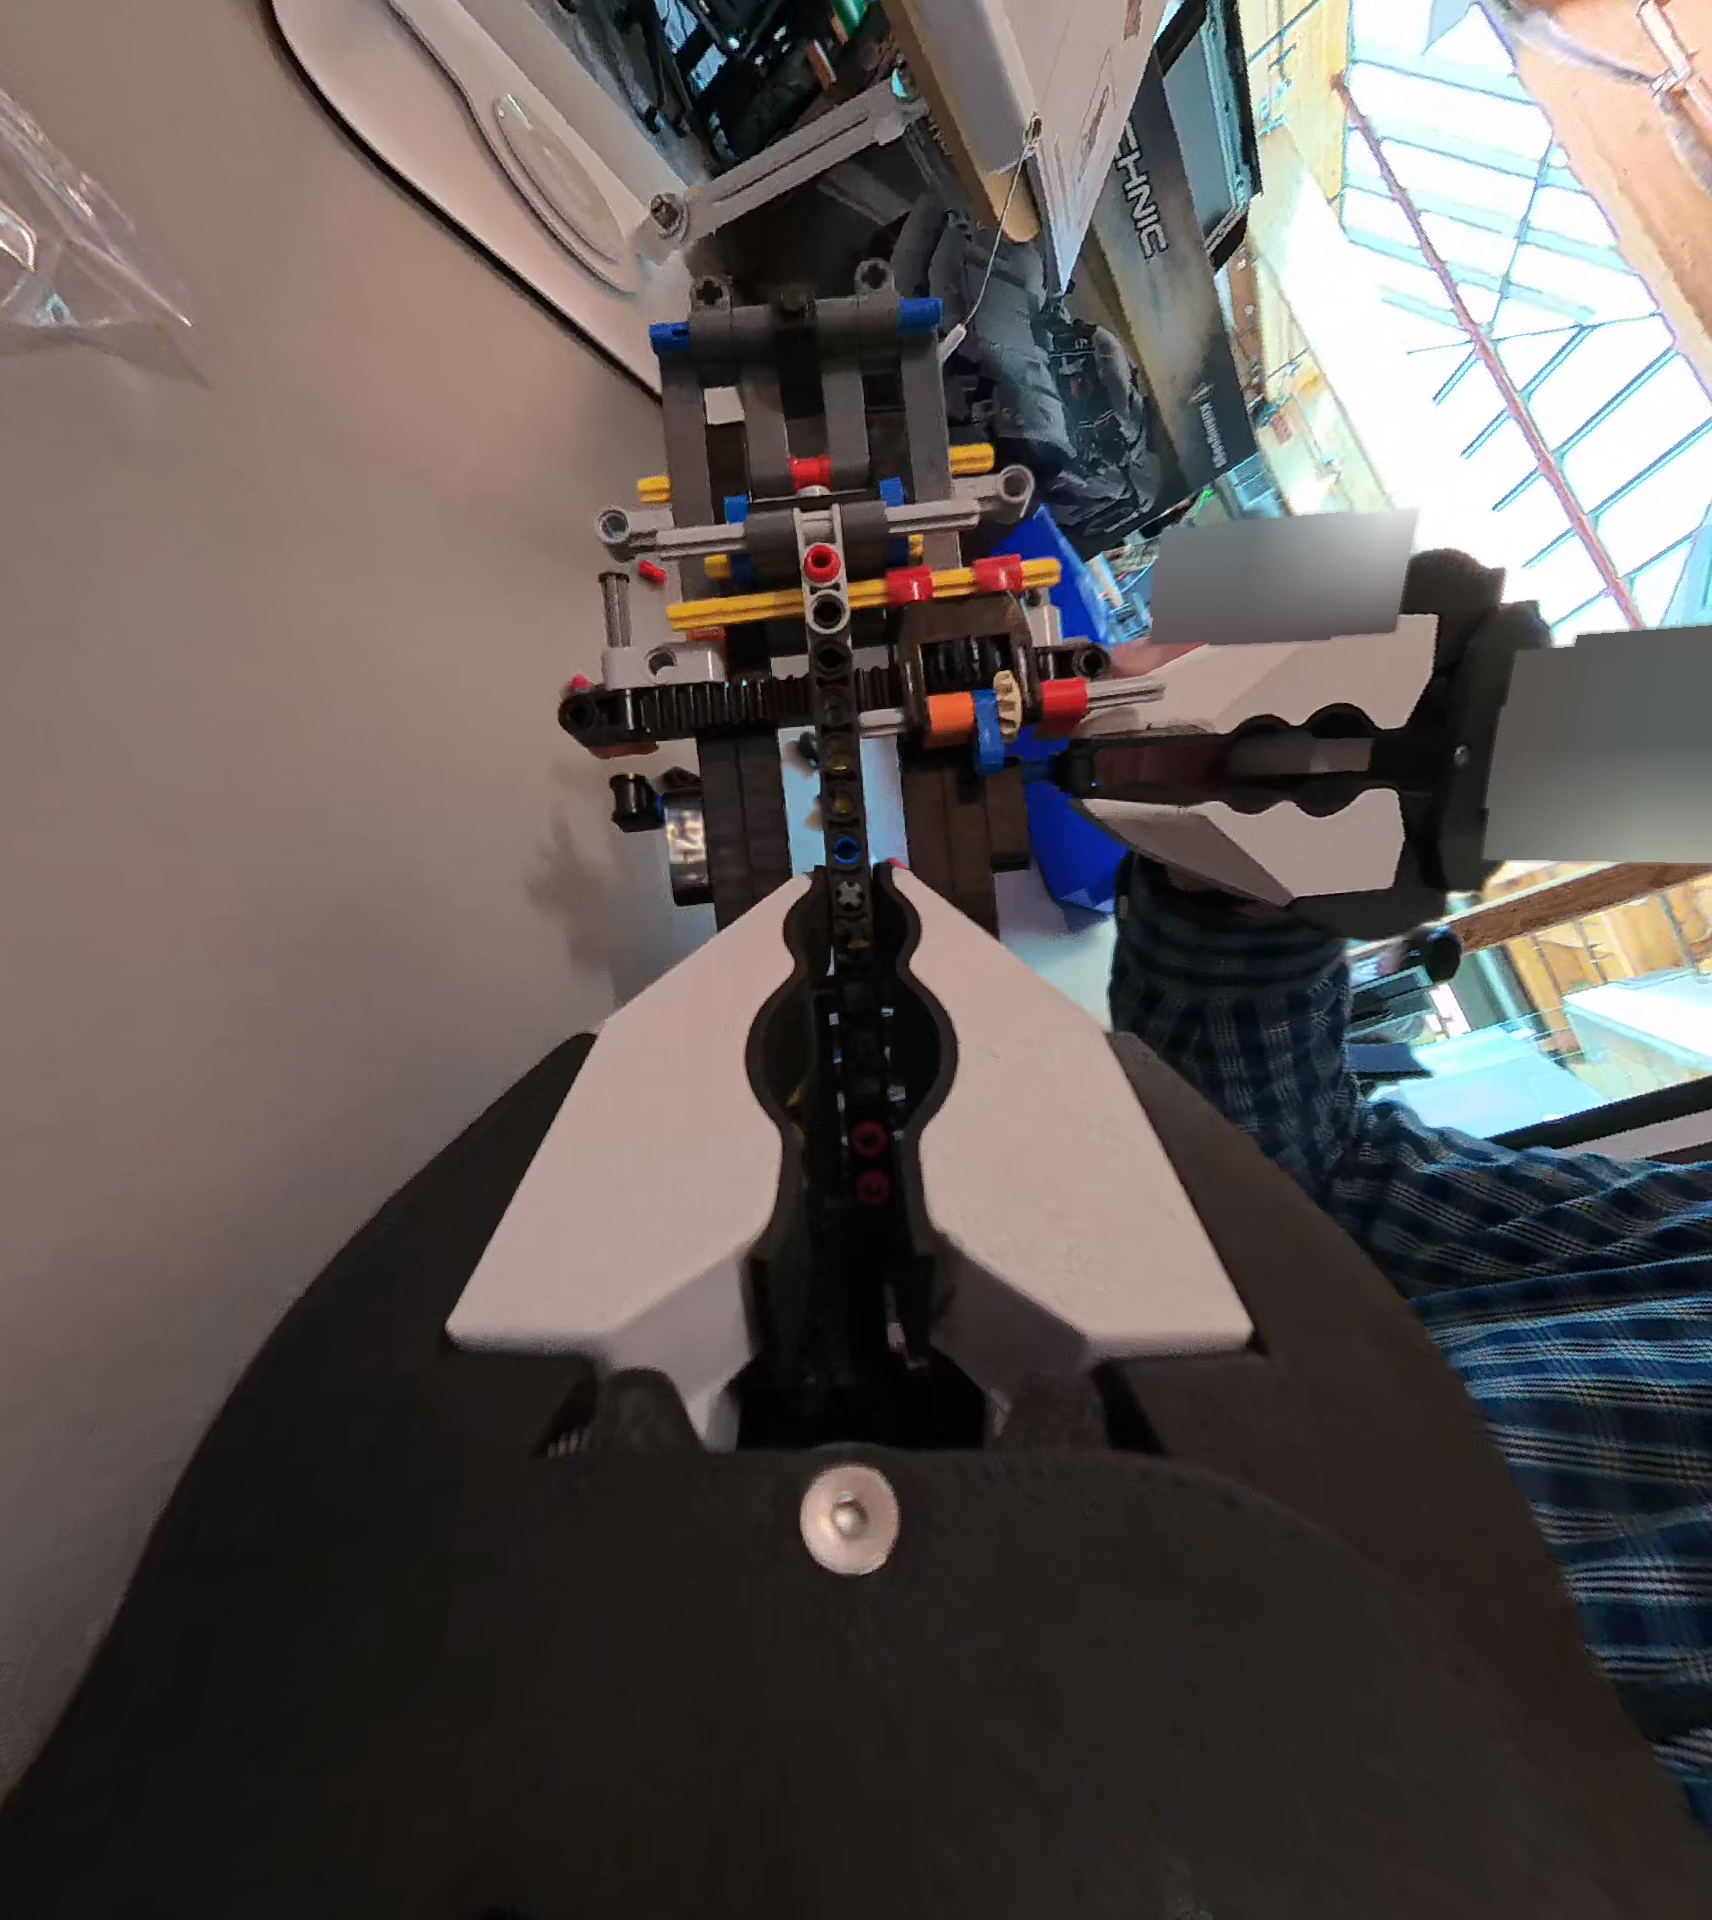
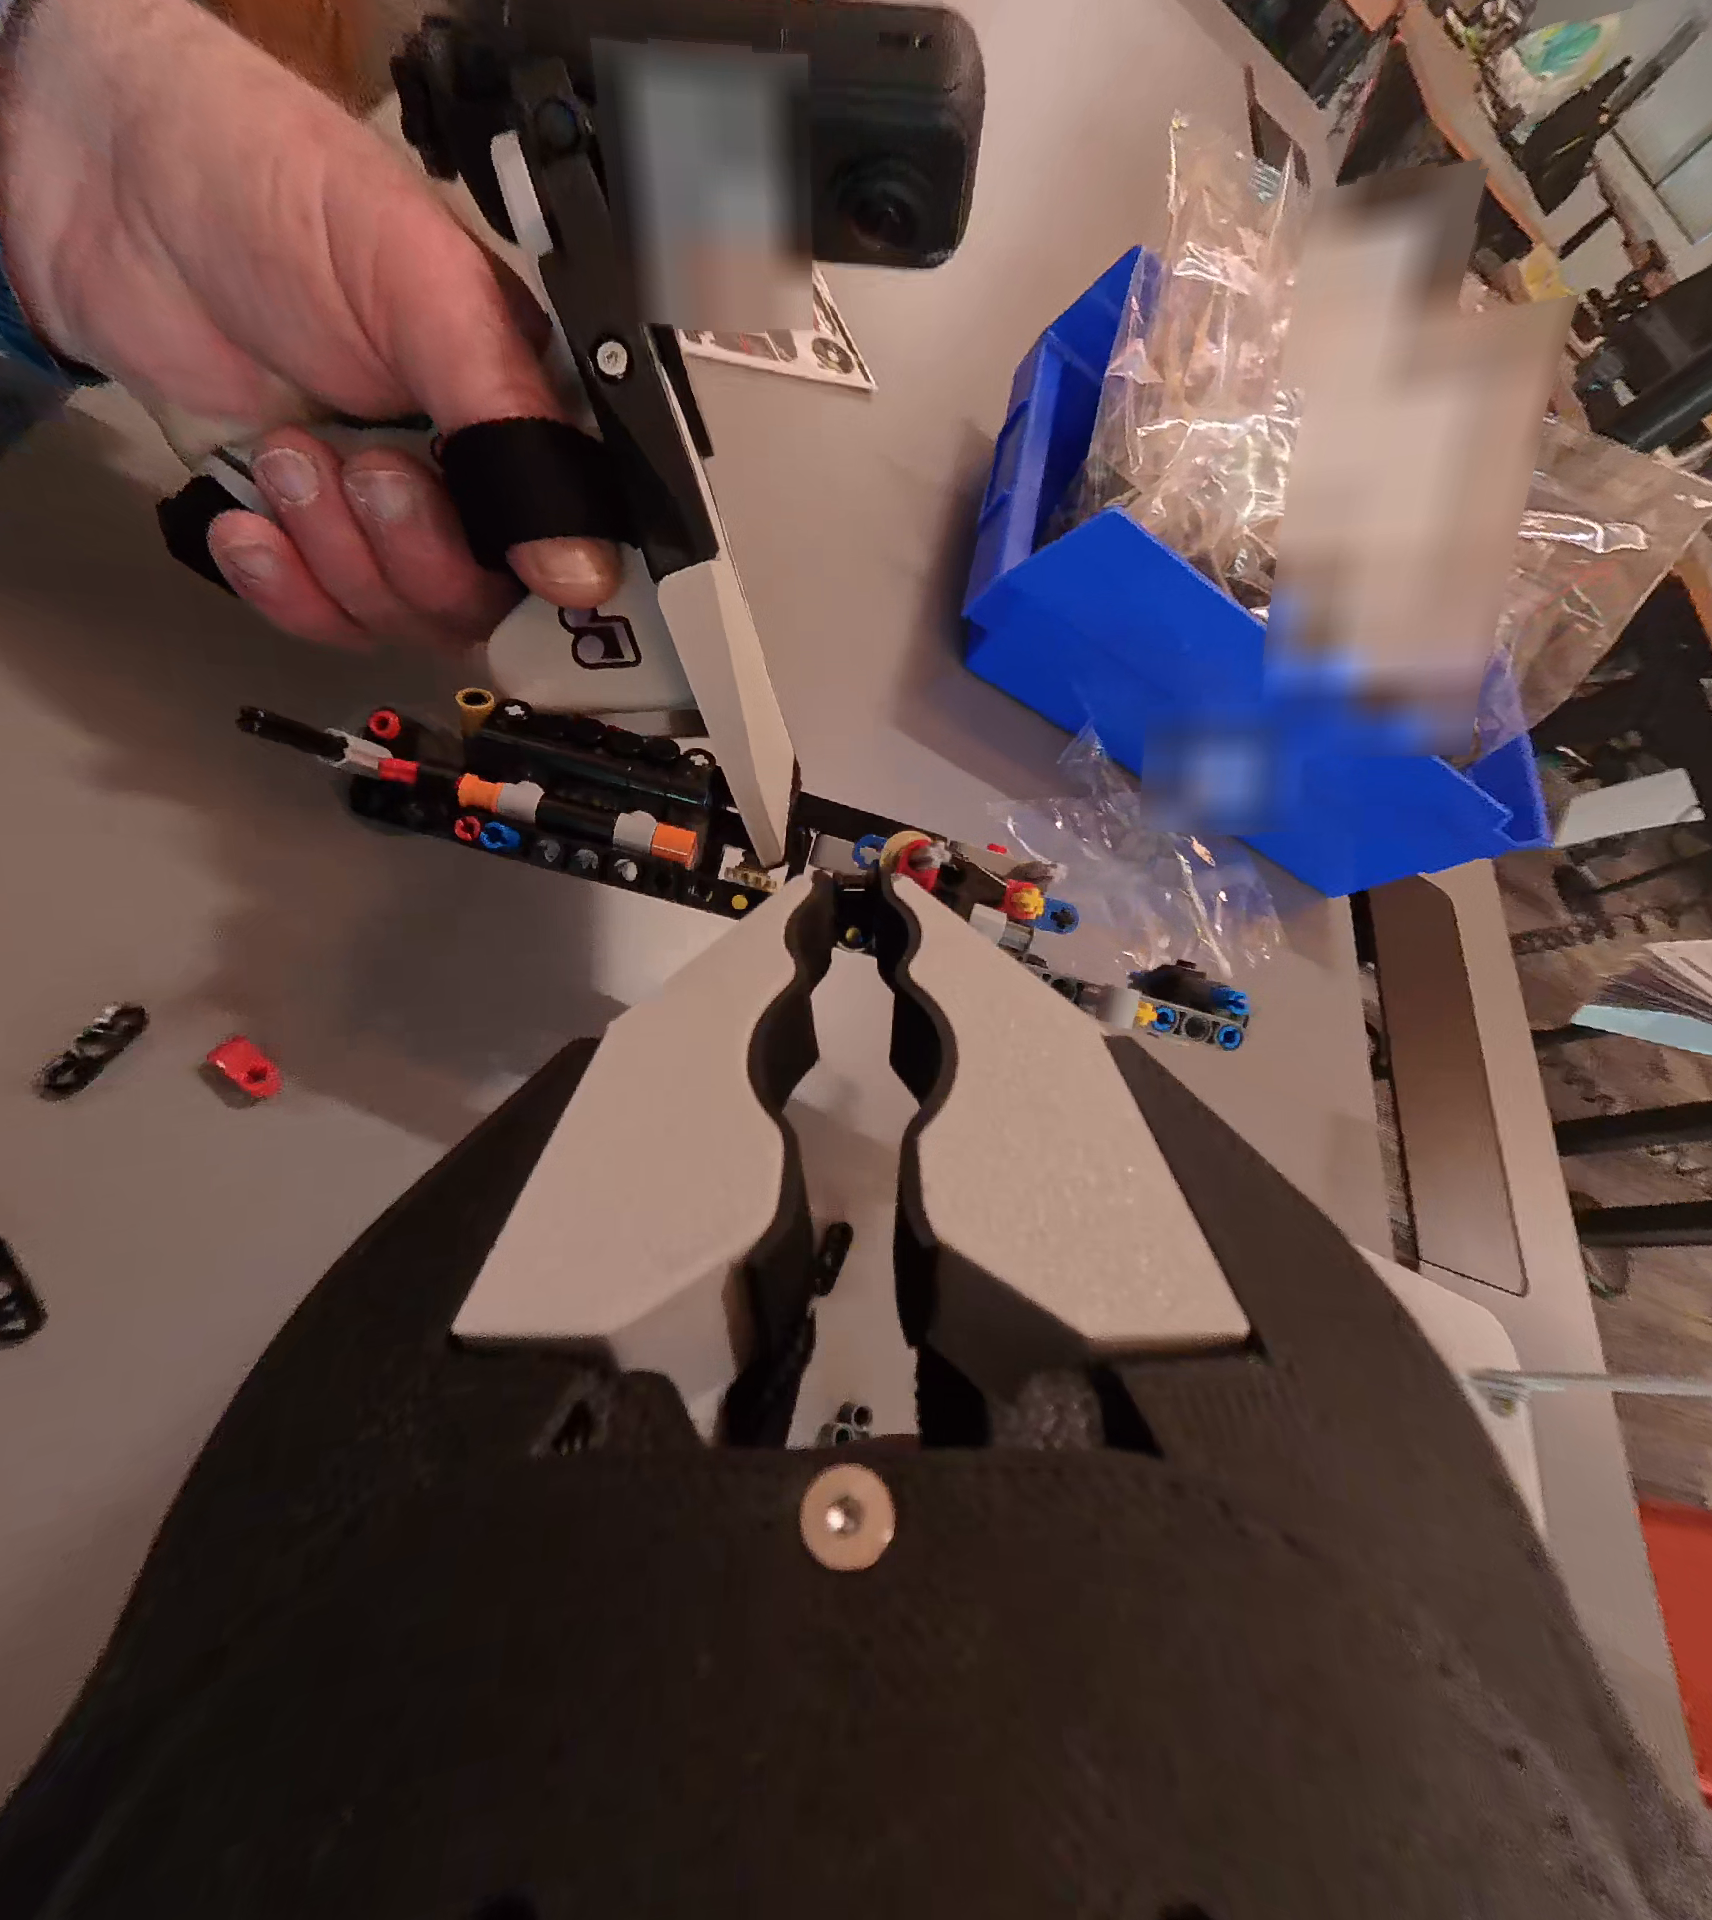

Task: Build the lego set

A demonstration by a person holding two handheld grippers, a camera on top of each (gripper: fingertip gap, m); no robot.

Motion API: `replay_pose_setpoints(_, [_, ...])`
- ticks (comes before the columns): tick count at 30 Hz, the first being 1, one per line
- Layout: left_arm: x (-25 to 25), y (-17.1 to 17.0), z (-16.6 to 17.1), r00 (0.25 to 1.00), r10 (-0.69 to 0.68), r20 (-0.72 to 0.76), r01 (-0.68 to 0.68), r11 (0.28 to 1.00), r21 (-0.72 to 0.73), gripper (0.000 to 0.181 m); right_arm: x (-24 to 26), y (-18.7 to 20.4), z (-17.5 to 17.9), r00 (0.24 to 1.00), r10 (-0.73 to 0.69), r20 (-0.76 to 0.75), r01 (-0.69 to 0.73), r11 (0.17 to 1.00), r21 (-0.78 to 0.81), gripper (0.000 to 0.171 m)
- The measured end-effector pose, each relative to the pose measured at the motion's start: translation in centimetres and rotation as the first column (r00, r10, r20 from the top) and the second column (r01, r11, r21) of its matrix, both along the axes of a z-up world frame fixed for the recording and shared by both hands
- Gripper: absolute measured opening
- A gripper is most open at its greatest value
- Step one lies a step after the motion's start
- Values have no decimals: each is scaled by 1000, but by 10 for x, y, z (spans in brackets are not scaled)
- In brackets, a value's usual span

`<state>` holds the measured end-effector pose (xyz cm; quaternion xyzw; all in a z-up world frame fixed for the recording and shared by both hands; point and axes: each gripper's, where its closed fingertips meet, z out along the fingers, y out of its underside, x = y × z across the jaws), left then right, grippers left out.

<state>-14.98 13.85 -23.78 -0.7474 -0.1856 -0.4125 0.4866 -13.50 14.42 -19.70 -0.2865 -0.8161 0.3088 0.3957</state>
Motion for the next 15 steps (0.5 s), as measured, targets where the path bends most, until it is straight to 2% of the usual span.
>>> replay_pose_setpoints(6, [6, -5, 3, 993, -7, 117, 3, 999, 33, 6, 2, -6, 5, 998, 55, -19, -57, 994, -98, 5])
replay_pose_setpoints(15, [10, -9, 7, 974, -11, 226, -7, 997, 77, 6, 5, -10, 9, 994, 82, -74, -91, 987, -129, 5])
